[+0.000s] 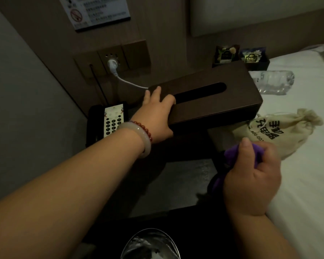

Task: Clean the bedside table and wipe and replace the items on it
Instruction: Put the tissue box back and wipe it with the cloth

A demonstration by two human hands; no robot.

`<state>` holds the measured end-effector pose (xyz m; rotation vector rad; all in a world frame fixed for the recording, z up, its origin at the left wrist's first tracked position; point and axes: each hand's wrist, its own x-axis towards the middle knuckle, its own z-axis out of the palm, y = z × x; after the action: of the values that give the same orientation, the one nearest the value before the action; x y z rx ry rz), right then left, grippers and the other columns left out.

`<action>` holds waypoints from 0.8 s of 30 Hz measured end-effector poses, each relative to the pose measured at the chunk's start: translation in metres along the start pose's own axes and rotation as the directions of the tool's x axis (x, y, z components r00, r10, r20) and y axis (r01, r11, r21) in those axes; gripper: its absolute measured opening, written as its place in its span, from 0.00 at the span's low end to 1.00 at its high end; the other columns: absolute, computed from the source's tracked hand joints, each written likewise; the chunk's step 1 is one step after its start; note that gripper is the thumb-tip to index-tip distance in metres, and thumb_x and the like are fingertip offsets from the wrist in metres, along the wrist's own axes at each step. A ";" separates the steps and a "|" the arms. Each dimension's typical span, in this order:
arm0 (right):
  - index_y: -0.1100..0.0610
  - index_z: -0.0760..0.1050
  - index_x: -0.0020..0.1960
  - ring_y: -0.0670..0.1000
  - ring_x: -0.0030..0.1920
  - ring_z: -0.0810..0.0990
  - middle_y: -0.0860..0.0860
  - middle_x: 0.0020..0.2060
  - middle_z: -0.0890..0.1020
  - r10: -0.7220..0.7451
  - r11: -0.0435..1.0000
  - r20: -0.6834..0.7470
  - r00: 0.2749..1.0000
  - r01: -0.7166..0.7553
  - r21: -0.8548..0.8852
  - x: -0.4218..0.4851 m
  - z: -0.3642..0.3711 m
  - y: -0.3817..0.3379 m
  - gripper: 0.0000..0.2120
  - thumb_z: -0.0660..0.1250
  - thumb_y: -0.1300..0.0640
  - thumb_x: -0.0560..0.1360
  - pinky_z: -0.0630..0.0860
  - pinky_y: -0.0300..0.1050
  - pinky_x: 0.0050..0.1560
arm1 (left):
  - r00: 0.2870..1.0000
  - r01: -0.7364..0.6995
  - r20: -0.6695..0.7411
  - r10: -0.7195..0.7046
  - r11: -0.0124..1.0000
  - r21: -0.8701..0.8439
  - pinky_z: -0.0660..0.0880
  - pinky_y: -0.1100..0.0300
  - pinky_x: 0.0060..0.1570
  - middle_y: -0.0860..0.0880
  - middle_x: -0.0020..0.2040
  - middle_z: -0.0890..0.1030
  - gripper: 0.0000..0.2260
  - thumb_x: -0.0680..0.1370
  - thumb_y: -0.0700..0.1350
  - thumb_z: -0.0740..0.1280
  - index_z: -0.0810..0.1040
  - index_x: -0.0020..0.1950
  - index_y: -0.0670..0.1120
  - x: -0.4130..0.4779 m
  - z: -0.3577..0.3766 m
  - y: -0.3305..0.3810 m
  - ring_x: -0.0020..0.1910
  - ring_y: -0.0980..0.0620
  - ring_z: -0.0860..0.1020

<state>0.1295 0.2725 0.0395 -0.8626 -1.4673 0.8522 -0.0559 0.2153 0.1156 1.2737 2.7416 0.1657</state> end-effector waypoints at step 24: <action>0.53 0.68 0.43 0.41 0.46 0.68 0.46 0.44 0.69 -0.235 0.967 0.476 0.847 0.254 0.025 -0.047 0.054 -0.002 0.05 0.61 0.54 0.76 0.62 0.24 0.47 | 0.897 0.433 -0.043 -0.441 0.892 -0.128 0.58 0.47 0.71 0.46 0.78 0.44 0.29 0.69 0.46 0.75 0.65 0.65 0.55 -0.133 0.085 -0.096 0.76 0.42 0.41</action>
<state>0.0780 0.2282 0.0158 -0.4874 -1.9832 0.8798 -0.0302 0.0559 0.0251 0.6054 2.9423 0.3250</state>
